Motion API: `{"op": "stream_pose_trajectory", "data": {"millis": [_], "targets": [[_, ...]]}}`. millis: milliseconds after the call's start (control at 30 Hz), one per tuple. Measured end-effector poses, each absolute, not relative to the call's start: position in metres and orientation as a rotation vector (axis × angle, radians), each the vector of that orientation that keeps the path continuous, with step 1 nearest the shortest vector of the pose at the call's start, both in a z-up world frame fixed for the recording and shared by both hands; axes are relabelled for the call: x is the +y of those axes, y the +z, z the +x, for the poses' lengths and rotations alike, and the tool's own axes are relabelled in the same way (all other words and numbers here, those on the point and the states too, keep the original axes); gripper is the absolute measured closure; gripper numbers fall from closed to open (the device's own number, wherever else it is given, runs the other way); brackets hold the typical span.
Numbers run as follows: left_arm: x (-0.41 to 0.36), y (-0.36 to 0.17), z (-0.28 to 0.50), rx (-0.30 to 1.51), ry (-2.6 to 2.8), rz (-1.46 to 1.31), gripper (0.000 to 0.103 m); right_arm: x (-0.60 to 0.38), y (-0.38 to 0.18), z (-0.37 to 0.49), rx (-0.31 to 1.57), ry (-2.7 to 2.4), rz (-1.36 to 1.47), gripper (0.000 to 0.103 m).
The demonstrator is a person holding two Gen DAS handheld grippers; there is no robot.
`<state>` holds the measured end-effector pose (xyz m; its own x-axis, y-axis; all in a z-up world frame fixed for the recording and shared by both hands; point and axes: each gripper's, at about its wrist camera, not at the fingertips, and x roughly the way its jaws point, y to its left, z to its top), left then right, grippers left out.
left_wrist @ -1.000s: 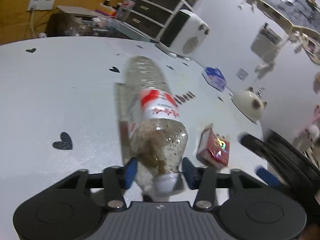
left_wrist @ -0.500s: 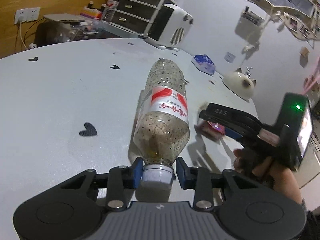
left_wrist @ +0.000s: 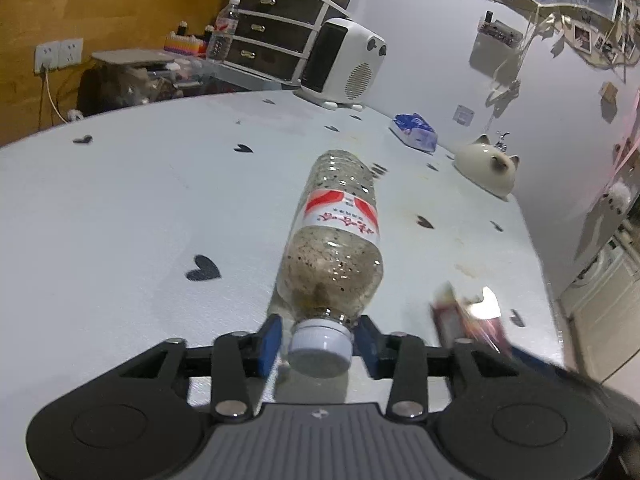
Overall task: Collect trash
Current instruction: 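Grasp the clear water bottle with the left tool while the right tool grasps the red wrapper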
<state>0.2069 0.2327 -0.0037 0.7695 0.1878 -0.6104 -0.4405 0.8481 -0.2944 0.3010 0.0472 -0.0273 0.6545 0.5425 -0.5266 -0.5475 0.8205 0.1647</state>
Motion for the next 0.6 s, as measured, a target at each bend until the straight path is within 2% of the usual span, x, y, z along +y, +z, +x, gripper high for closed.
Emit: {"op": "stream_pose_trajectory", "data": {"millis": [100, 367, 467, 600], "targets": [[0.231, 0.000, 0.206, 0.584, 0.372, -0.397, 0.041, 0.025, -0.028, 0.275, 0.599, 0.649, -0.011, 0.049], [0.227, 0.007, 0.216, 0.582, 0.345, -0.297, 0.033, -0.006, -0.030, 0.221, 0.588, 0.731, -0.047, 0.049], [0.229, 0.017, 0.226, 0.568, 0.339, -0.266, 0.025, -0.015, -0.030, 0.201, 0.584, 0.783, -0.071, 0.049], [0.238, 0.025, 0.250, 0.586, 0.340, -0.194, 0.022, -0.026, -0.029, 0.179, 0.572, 0.859, -0.138, 0.049]]}}
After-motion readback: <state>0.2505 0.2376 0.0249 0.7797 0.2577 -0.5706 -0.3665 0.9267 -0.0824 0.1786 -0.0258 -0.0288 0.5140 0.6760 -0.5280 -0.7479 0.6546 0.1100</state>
